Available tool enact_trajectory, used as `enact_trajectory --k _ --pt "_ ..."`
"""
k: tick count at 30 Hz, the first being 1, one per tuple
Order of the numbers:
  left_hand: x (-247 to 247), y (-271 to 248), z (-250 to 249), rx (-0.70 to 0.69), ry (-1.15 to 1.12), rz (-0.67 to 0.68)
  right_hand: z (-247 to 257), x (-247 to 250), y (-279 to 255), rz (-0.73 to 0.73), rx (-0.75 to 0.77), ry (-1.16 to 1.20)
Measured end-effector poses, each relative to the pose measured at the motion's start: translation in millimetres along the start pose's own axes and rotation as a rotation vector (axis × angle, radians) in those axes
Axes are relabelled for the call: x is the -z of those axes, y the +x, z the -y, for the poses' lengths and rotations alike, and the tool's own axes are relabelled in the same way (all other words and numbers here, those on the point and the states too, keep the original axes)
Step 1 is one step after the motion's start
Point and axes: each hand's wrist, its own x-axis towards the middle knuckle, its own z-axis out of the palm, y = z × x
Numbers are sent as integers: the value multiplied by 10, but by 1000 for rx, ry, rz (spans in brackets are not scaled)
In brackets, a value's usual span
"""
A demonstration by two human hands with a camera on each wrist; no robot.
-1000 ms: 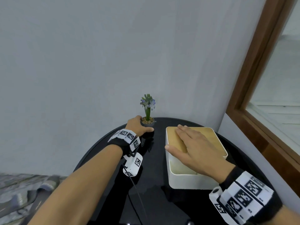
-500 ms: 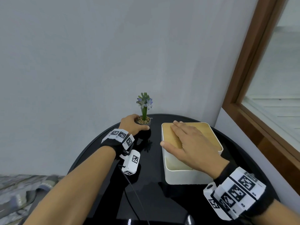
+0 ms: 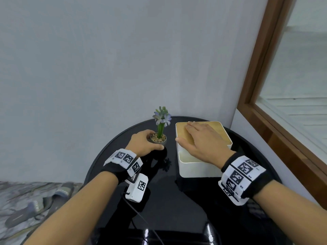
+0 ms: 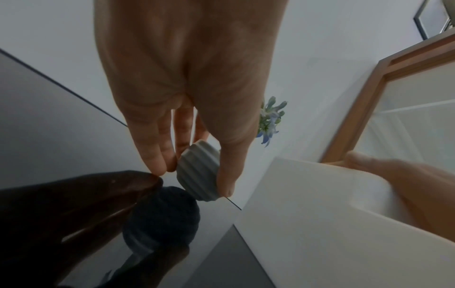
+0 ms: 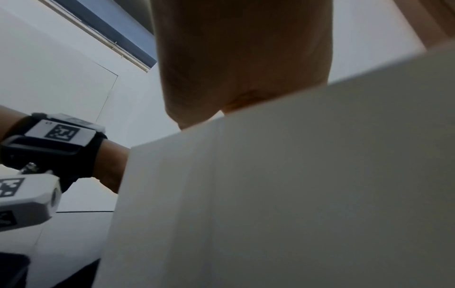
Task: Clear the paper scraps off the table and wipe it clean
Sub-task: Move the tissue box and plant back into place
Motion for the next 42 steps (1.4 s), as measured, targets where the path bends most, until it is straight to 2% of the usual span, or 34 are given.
enact_trajectory --k 7,16,42 --pt "-57 -334 -27 -6 -4 10 46 19 -198 2 -28 -17" --pt "-77 -518 -80 20 8 17 -10 -70 -352 -2 3 -37" --pt "-91 -622 -114 101 15 55 -64 -158 -347 -31 25 -65"
